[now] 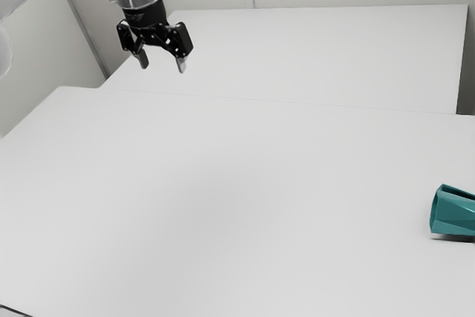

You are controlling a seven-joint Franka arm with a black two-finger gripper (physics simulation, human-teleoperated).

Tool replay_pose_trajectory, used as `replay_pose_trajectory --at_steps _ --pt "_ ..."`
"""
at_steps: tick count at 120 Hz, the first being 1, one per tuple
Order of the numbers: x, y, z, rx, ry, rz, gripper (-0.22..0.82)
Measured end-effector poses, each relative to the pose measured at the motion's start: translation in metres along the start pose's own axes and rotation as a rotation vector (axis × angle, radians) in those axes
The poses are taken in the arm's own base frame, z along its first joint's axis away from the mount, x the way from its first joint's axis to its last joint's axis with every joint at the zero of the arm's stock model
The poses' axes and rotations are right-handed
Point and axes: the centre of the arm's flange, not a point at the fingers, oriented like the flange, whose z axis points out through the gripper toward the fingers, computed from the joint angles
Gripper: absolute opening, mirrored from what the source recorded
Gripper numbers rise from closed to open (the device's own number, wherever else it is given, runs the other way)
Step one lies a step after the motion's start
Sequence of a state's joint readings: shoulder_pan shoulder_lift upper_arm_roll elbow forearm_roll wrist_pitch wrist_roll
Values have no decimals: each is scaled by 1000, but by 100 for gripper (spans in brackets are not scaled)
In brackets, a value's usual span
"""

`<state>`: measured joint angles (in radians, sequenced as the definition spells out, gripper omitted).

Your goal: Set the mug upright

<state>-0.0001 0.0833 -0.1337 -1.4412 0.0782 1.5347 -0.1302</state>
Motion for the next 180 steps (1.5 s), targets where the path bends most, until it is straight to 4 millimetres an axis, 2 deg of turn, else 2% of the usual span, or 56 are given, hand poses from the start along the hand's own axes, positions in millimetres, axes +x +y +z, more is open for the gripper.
replay_pose_trajectory --at_steps 22,44,60,76,92,107,117,133,138,180 --pt "0 -9 1 9 -10 -9 60" --pt "-1 -9 3 -12 -19 -8 60" --pt "-15 -13 -1 -128 -32 -33 60" --pt "-27 -11 22 -294 -98 -78 60" --pt "-19 -9 60 -457 -125 -134 60" --pt "-6 -4 106 -602 -137 -179 60" --pt "-5 21 131 -685 -143 -171 60" --pt "-12 101 167 -804 -165 -96 60" --pt "-11 120 180 -844 -173 -86 60" --pt "-4 199 265 -1054 -145 -125 60"
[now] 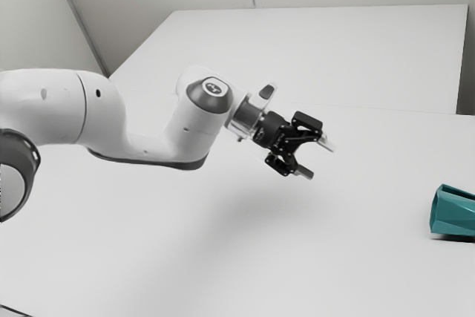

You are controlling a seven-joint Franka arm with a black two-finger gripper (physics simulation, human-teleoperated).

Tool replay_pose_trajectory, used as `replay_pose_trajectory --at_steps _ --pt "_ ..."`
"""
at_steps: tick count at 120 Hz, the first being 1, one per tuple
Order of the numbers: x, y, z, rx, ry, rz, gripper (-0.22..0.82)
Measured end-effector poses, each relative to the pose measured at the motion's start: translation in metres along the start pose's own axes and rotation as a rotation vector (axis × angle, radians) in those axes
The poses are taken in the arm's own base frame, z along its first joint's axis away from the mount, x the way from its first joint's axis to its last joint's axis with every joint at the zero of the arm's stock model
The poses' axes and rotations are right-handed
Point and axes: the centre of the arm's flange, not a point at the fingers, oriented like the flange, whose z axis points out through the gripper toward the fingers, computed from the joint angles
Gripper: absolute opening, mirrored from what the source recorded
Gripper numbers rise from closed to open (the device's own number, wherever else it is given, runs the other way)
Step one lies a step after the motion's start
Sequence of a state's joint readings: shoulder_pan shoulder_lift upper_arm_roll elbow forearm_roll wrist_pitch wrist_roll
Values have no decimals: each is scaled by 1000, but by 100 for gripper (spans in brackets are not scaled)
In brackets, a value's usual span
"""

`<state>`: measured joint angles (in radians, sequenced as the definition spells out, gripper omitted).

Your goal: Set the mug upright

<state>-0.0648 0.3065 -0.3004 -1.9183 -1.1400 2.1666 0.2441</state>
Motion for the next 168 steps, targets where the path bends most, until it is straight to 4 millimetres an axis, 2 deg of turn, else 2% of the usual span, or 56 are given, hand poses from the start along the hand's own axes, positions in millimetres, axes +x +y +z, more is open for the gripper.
replay_pose_trajectory --at_steps 28,37,50,72,108,124,135,150,168 --pt "3 -14 57 -119 14 -12 60" --pt "8 -14 72 -143 16 8 60" --pt "5 -14 96 -153 6 40 60" --pt "-2 -3 130 -185 -7 106 60" --pt "6 19 191 -255 -29 205 60" --pt "1 32 210 -277 -42 245 60" --pt "0 33 220 -289 -44 255 60" --pt "12 40 228 -317 -32 282 60" --pt "15 42 240 -330 -34 304 60"
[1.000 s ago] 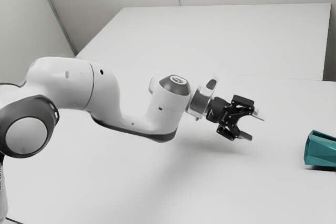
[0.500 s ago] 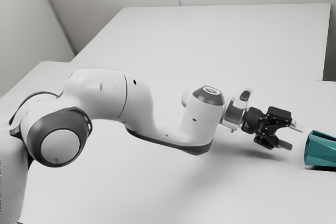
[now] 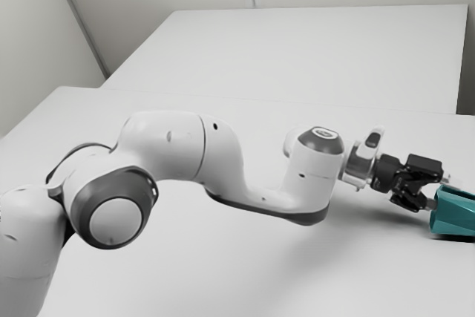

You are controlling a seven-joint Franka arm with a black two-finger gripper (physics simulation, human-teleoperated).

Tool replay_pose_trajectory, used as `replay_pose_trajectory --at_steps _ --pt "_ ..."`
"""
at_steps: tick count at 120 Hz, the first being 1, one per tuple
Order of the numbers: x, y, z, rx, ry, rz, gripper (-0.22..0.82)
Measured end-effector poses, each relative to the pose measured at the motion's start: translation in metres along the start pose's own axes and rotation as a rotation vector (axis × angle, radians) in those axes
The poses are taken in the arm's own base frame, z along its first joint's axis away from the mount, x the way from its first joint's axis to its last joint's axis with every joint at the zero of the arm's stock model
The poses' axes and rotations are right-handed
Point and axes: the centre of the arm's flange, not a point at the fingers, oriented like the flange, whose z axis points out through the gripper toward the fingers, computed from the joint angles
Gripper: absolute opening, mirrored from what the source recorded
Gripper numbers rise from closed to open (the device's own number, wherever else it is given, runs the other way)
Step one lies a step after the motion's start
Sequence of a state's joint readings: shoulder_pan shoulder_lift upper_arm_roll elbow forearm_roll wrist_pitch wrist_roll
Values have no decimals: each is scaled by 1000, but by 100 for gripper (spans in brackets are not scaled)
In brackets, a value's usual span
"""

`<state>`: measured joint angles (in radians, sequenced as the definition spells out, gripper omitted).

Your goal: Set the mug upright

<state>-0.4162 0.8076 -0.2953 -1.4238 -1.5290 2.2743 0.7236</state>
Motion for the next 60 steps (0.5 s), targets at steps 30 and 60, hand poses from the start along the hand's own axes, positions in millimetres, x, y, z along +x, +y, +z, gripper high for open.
replay_pose_trajectory --at_steps 30,60 --pt "-7 -9 13 -8 -13 2 52" --pt "-6 -17 15 -16 -8 2 32"
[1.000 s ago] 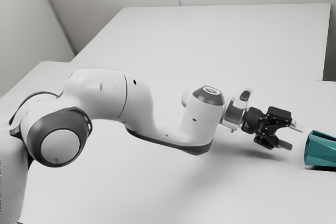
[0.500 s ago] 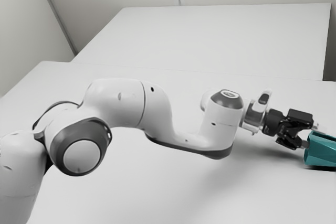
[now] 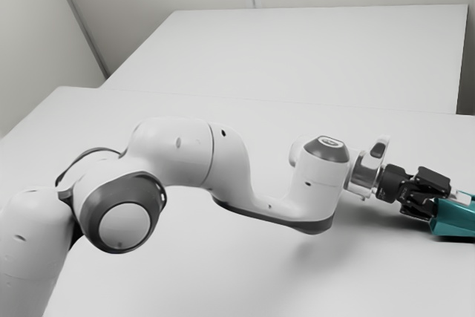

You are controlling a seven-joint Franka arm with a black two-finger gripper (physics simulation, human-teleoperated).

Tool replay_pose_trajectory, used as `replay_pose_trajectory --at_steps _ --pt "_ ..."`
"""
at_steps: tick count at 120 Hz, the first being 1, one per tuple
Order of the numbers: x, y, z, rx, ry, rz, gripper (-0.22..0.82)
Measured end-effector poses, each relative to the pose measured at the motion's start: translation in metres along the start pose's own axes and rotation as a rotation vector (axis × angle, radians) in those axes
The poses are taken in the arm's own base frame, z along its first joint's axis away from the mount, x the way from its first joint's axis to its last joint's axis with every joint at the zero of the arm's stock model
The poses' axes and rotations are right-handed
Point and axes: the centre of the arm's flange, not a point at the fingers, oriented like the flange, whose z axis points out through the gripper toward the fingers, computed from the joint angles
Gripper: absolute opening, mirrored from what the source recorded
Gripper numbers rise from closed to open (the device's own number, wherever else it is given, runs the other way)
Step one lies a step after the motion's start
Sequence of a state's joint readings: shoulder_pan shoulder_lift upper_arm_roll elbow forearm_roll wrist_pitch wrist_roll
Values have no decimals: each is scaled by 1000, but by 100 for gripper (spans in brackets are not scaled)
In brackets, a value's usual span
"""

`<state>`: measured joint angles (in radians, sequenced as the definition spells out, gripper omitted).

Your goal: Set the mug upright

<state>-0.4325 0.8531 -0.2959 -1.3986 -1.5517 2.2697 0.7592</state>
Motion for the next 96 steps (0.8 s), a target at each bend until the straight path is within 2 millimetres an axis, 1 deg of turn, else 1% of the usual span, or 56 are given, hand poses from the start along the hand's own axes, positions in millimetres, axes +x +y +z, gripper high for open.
replay_pose_trajectory --at_steps 23,35,46,62,70,82,96 --pt "3 -6 2 -5 4 3 26" --pt "2 -11 3 -5 2 1 21" --pt "2 -12 3 -5 2 2 14" --pt "3 -10 3 -10 4 10 0" --pt "4 -10 3 -12 7 12 -6" --pt "4 -9 3 -14 9 14 -11" --pt "5 -9 3 -15 11 20 -14"
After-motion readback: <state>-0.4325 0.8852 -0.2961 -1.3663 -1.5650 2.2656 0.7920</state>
